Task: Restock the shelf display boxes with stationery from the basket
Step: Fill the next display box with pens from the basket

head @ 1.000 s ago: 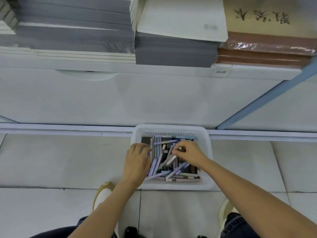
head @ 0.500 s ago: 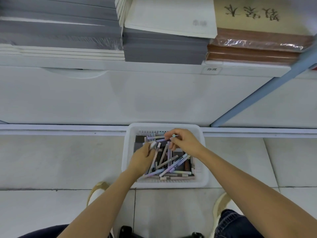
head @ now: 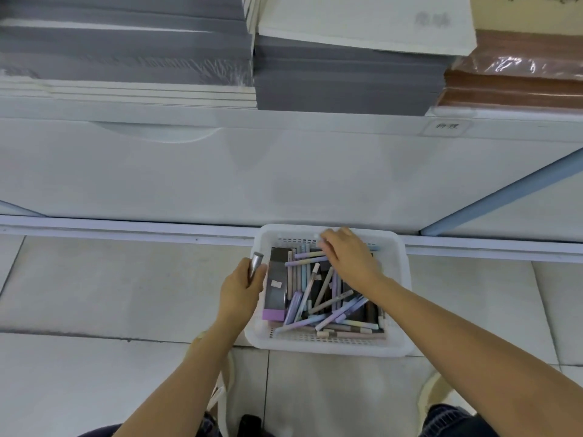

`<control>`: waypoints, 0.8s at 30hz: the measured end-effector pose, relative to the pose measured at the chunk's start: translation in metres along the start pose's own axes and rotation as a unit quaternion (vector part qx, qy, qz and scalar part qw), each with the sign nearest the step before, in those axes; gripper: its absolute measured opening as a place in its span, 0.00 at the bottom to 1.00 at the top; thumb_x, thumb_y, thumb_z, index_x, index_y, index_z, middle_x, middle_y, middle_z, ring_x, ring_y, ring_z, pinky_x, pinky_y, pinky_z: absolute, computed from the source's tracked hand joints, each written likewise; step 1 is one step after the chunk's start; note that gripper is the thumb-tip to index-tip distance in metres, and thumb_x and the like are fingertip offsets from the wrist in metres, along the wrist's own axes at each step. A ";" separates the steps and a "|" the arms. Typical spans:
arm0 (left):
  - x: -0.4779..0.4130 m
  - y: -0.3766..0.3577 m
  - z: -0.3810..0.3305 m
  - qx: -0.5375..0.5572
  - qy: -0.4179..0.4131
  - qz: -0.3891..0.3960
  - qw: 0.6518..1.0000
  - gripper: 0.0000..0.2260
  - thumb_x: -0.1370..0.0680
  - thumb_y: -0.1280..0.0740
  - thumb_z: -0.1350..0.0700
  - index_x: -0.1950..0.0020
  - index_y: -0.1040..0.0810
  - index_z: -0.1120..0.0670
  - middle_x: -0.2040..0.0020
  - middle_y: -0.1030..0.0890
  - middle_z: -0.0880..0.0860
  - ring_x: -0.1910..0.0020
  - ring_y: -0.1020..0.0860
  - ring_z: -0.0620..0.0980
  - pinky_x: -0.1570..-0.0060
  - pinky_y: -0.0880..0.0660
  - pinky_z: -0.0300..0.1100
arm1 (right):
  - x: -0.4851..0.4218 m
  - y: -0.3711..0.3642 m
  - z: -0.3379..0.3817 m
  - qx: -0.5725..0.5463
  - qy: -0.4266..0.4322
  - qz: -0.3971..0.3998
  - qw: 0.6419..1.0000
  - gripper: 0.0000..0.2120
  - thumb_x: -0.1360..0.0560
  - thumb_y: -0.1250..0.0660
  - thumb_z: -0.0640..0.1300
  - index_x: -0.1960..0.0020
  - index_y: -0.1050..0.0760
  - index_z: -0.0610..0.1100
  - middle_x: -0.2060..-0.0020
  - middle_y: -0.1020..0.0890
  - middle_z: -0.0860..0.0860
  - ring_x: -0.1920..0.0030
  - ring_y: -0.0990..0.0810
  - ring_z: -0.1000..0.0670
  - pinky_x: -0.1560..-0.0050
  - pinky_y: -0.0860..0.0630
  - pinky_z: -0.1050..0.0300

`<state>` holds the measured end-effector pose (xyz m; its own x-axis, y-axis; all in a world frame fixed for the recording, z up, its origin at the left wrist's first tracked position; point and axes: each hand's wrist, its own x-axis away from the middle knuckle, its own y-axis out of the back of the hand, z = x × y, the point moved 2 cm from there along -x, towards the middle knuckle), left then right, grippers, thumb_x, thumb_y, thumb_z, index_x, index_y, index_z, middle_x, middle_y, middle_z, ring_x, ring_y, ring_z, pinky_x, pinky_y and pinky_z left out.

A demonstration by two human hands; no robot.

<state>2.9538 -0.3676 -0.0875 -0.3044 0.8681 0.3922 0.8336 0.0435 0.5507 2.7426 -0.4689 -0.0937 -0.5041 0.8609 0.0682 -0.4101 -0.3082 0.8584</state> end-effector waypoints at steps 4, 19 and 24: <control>0.000 0.002 0.002 0.038 0.003 -0.004 0.999 0.12 0.18 0.39 0.52 0.58 0.30 0.57 0.67 0.23 0.55 0.70 0.27 0.49 0.64 0.25 0.51 | -0.011 -0.018 0.022 -0.138 -0.131 0.015 0.982 0.08 0.18 0.42 0.47 0.52 0.30 0.44 0.70 0.28 0.54 0.70 0.29 0.55 0.69 0.37 0.61; -0.005 0.007 0.004 0.066 0.024 -0.012 0.997 0.14 0.18 0.38 0.52 0.56 0.29 0.62 0.62 0.22 0.62 0.71 0.27 0.44 0.61 0.24 0.53 | -0.022 -0.058 0.052 -0.044 -0.210 0.093 0.972 0.30 0.36 0.26 0.65 0.44 0.26 0.47 0.47 0.24 0.52 0.51 0.24 0.51 0.61 0.32 0.58; -0.005 0.008 0.003 0.076 0.031 -0.009 0.997 0.14 0.18 0.39 0.52 0.55 0.29 0.62 0.61 0.22 0.63 0.69 0.27 0.47 0.60 0.23 0.54 | -0.019 -0.058 0.046 0.022 -0.198 0.136 0.970 0.31 0.34 0.24 0.56 0.36 0.29 0.47 0.42 0.23 0.49 0.46 0.22 0.47 0.57 0.27 0.55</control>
<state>2.9635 -0.3704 -0.0874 -0.3431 0.8347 0.4307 0.8866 0.1363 0.4420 2.8108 -0.4492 -0.1214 -0.2534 0.8413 0.4775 -0.2664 -0.5352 0.8016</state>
